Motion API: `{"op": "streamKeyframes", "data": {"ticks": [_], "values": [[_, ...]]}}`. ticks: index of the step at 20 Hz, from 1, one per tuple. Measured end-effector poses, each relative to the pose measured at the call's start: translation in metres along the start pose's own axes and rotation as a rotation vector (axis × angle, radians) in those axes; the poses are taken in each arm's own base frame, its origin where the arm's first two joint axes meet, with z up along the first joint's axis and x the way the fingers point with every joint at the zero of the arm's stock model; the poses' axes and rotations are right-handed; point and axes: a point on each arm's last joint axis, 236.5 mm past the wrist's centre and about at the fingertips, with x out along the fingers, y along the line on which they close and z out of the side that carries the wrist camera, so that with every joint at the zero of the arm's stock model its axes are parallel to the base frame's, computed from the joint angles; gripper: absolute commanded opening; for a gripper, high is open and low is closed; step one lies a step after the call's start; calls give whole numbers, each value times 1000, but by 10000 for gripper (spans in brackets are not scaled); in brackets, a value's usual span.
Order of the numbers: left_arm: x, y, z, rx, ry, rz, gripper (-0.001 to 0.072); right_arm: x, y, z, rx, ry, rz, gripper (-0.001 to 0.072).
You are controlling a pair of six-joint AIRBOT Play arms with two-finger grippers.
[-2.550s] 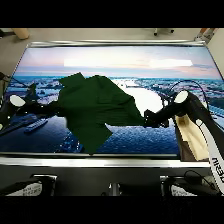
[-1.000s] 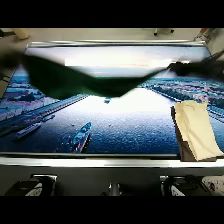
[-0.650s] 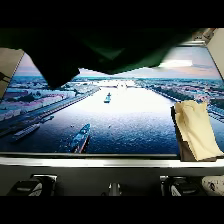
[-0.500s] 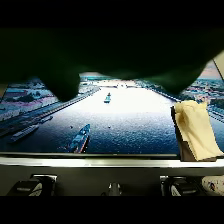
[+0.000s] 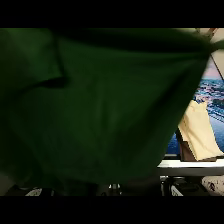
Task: Fold the shirts.
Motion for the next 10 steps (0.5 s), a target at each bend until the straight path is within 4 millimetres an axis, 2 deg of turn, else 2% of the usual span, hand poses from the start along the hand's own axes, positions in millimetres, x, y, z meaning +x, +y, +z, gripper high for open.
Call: {"op": "streamKeyframes", "data": {"ticks": [3, 5, 8, 10], "values": [[91, 29, -95, 8, 314, 66, 23, 113, 11, -46, -7, 268, -32, 19], [144, 48, -163, 7, 488, 101, 24, 185, 30, -70, 28, 364, 6, 20], [198, 69, -251, -29, 689, 137, 24, 266, 68, -102, 126, 443, 112, 20], [222, 77, -306, -68, 810, 149, 25, 305, 88, -125, 193, 493, 166, 20]]}}
